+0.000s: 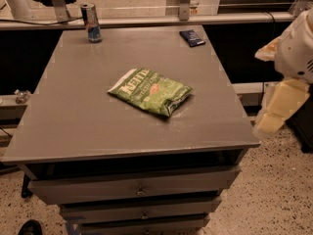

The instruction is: Pick green jalapeno chip bag

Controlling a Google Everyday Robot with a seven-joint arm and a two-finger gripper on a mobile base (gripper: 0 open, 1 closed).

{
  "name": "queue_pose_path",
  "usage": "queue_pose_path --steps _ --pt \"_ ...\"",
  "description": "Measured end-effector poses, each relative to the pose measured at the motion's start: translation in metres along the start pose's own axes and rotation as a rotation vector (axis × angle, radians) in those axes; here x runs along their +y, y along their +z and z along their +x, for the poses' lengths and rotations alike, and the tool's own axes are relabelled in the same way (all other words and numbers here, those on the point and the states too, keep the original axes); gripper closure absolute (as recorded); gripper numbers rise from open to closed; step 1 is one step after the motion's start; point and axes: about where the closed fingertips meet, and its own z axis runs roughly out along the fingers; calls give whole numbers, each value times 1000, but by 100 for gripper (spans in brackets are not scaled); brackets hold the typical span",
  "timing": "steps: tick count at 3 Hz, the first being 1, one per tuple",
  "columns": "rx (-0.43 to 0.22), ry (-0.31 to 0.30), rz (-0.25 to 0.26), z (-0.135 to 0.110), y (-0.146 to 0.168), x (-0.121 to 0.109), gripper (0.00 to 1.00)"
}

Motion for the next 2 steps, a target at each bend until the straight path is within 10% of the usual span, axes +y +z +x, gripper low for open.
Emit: queue_pose_path --steps 2 --pt "-225 91 -61 -42 95 4 0"
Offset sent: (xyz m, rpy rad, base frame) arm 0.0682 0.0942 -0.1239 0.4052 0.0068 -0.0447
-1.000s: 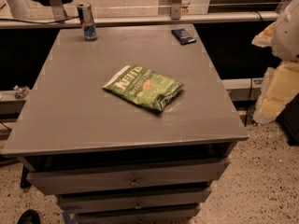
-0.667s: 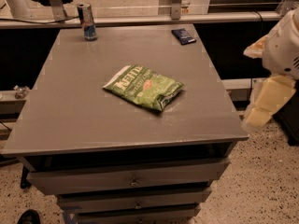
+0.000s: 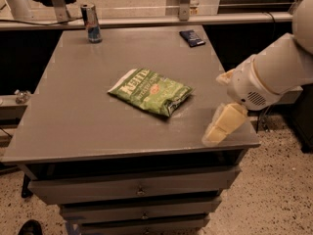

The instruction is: Pick green jalapeno chip bag

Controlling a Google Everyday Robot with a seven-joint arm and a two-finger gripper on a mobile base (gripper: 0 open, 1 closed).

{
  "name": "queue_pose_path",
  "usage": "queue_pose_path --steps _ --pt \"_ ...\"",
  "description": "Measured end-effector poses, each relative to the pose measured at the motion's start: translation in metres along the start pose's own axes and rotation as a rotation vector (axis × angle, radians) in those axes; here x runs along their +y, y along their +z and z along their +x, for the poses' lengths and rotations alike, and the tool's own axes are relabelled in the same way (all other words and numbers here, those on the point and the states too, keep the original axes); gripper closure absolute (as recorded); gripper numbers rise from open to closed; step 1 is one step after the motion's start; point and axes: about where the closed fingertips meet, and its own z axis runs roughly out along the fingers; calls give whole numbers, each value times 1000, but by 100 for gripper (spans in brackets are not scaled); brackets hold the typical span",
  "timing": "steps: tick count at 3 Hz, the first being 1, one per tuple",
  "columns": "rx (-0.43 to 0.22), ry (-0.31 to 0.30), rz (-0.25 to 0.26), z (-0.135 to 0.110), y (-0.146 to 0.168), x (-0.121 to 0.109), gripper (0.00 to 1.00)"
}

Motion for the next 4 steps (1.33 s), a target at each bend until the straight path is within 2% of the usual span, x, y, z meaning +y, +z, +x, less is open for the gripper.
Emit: queue_pose_path --steps 1,3,4 --pt "-85 36 1 -16 40 -19 0" --pt "-167 85 25 -46 84 -62 0" --pt "-172 145 -1 -56 101 -68 18"
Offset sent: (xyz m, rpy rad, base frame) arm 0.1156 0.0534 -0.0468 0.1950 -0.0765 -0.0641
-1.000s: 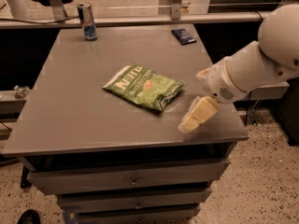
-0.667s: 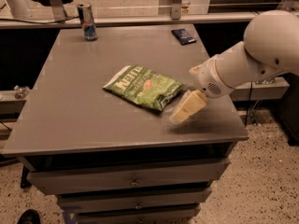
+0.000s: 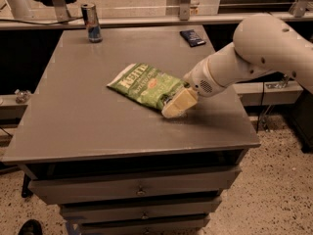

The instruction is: Pick green jalapeno chip bag

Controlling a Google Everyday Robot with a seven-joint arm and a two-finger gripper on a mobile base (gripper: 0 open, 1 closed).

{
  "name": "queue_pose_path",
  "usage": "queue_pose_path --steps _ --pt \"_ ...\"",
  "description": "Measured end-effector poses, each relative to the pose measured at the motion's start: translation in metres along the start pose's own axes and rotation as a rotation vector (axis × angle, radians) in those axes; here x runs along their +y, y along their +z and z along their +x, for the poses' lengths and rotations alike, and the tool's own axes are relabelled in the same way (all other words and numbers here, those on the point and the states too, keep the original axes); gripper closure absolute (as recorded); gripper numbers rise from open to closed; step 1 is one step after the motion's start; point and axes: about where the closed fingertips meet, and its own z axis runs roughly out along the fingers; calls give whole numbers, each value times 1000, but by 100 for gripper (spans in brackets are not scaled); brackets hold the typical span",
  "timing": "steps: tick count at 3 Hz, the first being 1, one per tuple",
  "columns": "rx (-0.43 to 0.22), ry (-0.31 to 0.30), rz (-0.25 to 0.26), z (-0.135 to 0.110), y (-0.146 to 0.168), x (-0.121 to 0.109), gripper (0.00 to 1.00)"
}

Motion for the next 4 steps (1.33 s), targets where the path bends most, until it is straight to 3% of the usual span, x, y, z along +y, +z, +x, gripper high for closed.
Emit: queue_pose_path --steps 2,3,4 --pt "16 100 -34 -7 11 -7 65" --pt "16 100 -34 -8 10 -7 88" --pt "16 100 -34 -9 9 -8 100"
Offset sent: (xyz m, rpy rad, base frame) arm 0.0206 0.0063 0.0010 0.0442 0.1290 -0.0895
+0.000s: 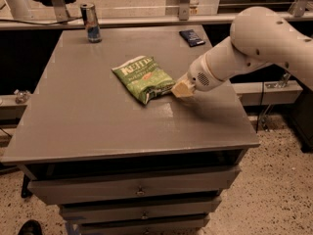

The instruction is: Pick green jalapeno chip bag

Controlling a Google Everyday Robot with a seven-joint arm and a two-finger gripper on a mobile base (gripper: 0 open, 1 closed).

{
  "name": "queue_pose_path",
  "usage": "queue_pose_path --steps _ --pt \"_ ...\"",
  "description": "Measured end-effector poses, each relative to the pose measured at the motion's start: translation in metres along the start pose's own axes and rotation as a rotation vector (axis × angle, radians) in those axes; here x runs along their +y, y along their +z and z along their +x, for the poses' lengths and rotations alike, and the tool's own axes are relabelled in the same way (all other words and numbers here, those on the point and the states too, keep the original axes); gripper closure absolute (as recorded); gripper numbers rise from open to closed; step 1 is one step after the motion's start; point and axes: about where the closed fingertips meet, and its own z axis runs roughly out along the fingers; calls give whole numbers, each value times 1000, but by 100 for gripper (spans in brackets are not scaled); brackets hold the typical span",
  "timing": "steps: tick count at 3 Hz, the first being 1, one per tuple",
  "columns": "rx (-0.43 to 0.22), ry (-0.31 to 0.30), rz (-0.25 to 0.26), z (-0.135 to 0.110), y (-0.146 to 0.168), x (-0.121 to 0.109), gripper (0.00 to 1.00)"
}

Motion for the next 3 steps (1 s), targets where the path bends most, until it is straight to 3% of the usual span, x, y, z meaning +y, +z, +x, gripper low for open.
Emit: queue_pose_path --steps 2,3 --pt "0 0 0 0 0 0 100" --pt "-53 -50 25 -30 -44 -3 100"
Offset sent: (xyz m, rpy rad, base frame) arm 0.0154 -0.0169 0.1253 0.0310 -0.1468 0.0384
